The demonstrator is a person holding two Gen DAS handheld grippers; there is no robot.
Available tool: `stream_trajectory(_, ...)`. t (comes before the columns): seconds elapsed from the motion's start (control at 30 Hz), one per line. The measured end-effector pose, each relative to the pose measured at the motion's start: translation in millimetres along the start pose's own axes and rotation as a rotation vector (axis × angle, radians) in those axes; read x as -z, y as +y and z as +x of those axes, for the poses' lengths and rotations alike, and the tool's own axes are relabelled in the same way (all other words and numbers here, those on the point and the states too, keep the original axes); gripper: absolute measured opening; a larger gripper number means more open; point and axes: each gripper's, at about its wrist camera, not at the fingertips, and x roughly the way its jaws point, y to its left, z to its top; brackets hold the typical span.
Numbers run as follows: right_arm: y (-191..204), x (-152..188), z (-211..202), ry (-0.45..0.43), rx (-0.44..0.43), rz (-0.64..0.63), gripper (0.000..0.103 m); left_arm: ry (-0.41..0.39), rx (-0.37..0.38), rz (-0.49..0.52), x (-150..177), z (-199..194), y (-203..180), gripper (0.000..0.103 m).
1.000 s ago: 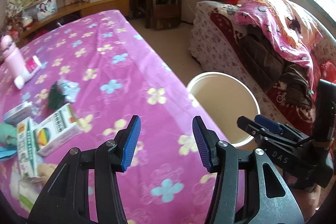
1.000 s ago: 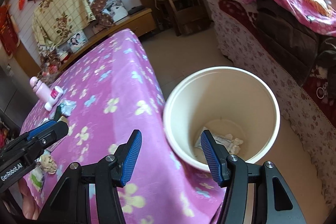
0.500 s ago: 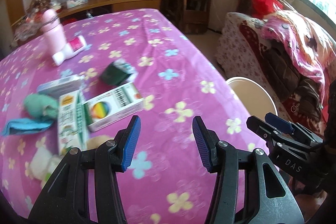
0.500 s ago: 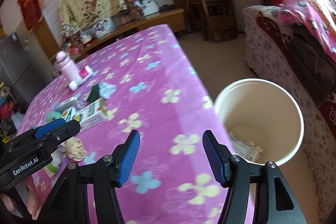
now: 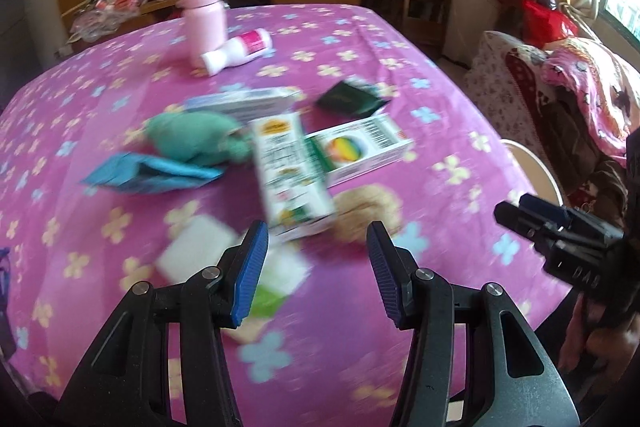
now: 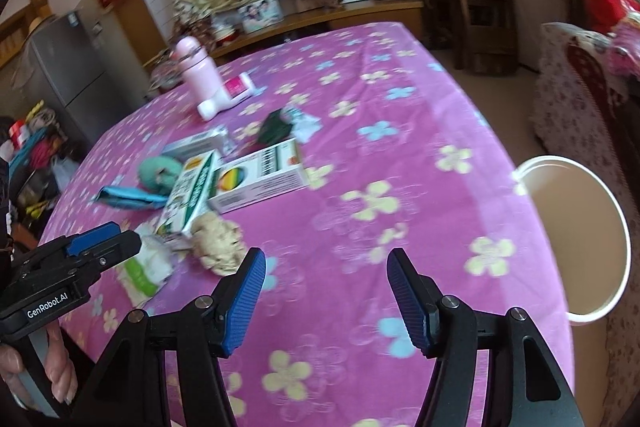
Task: Collect trash
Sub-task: 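Grasp the white foam block with the left gripper while the right grasps crumpled tissue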
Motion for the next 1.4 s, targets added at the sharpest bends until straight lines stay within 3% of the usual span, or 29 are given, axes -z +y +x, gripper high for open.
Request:
stream_trajectory(0.33,43.7,4.1,36.0,0.078,-0.099,-0.083,0.061,0.057,-0.094,-0.049,32.2,3.3,82.6,0.050)
stream_trajectory(0.5,58.5,1.1,53.0,0.105,-0.108,-0.107,0.061,0.092,-0.106,-0.046,30.3,20.8,97.6,0.050)
stream_trajectory(0.63,65.4,-1.9,61.1,0.116,-0.108,-0.124,0.061,0.104,-0.054,-0.017,26.6,26.4,93.6,0.050)
stream_trajectory(0.8,70.2,-5.9,70.6,0.125,-0.106,-0.136,0.061,0.118,-0.061,0.040,22.7,33.3,84.1,0.050)
stream_trajectory(1.17,80.5,-11.2,93.6,0.146,-0.150,-0.142,0.061,0.185,0.128,0.032,10.3,53.4,80.8,0.050)
stream_trajectory(1.2,80.9,-11.5,95.7,0.145,-0.160,-0.141,0.058,0.191,0.141,0.024,10.5,55.9,81.2,0.050)
stream_trajectory(1.27,81.2,-11.2,97.6,0.134,-0.180,-0.140,0.035,0.195,0.149,0.011,11.1,60.1,81.9,0.050)
stream_trajectory(1.3,81.5,-11.0,97.5,0.130,-0.176,-0.143,0.034,0.201,0.162,0.000,11.5,61.0,83.2,0.048)
stream_trajectory(1.37,81.6,-10.1,94.1,0.113,-0.185,-0.148,0.029,0.198,0.192,-0.019,11.7,59.1,85.7,0.033)
stream_trajectory(1.4,81.6,-10.1,91.8,0.107,-0.186,-0.151,0.028,0.202,0.206,-0.029,11.5,57.6,86.5,0.032)
